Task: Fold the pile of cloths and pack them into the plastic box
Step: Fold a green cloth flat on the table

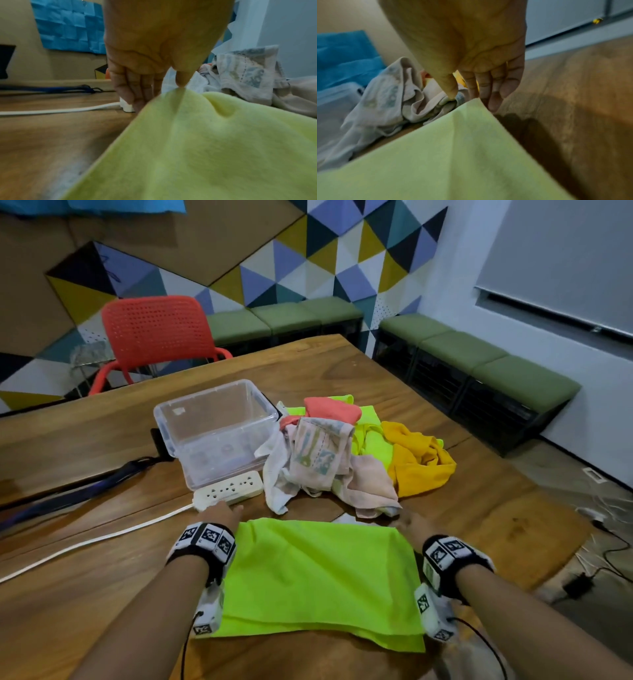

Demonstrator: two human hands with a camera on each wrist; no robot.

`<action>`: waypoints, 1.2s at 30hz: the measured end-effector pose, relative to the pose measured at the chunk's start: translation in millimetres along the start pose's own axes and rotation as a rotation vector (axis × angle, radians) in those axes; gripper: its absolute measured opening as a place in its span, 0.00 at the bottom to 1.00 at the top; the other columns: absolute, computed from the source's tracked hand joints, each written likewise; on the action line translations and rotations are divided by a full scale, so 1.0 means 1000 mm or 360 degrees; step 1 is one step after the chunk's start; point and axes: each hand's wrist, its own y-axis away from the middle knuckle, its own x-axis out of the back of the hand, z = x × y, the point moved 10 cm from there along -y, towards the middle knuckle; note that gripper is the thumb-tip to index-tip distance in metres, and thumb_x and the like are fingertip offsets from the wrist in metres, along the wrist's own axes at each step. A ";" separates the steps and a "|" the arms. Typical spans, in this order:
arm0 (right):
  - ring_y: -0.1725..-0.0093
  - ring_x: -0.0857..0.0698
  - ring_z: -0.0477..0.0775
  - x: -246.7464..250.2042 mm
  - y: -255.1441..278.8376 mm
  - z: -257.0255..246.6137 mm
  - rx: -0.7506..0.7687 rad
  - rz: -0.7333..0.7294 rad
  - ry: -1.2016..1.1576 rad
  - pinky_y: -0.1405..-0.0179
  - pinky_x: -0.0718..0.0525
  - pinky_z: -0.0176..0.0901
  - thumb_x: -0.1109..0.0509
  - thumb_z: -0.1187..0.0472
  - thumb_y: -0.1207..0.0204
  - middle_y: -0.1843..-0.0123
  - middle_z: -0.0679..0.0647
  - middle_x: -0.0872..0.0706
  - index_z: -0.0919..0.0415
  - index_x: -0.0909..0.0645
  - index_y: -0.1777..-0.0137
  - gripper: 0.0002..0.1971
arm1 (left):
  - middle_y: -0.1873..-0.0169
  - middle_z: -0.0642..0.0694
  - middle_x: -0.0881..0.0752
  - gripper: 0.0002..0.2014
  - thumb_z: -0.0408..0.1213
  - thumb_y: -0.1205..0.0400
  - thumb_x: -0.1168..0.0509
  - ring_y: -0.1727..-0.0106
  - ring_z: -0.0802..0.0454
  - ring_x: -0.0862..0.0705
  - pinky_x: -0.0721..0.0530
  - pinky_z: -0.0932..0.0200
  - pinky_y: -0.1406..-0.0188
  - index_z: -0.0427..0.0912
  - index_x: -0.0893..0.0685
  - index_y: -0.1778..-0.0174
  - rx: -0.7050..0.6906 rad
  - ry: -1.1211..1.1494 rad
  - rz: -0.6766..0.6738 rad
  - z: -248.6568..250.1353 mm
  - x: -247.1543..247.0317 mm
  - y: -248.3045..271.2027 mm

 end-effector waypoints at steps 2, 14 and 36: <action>0.40 0.18 0.64 -0.005 -0.007 0.002 0.0006 0.0021 -0.0143 0.47 0.24 0.46 0.35 0.58 0.19 0.39 0.68 0.17 0.68 0.21 0.39 0.15 | 0.38 0.37 0.17 0.23 0.52 0.16 0.44 0.37 0.40 0.18 0.23 0.53 0.41 0.35 0.20 0.39 -0.0018 -0.0065 -0.0090 0.006 -0.014 0.002; 0.33 0.22 0.68 0.062 -0.001 0.031 -0.0182 0.0309 -0.0177 0.36 0.23 0.50 0.42 0.74 0.24 0.32 0.67 0.20 0.63 0.21 0.32 0.22 | 0.32 0.39 0.20 0.24 0.24 0.20 0.46 0.33 0.39 0.21 0.19 0.50 0.38 0.51 0.19 0.33 -0.0286 0.0103 0.0047 0.055 0.015 0.009; 0.47 0.16 0.67 0.099 -0.033 0.056 0.0098 0.0478 -0.0755 0.58 0.26 0.43 0.35 0.71 0.22 0.46 0.69 0.14 0.70 0.16 0.42 0.12 | 0.35 0.37 0.24 0.27 0.23 0.21 0.45 0.37 0.35 0.21 0.24 0.45 0.39 0.46 0.29 0.25 -0.0405 0.0131 0.0605 0.087 0.063 0.012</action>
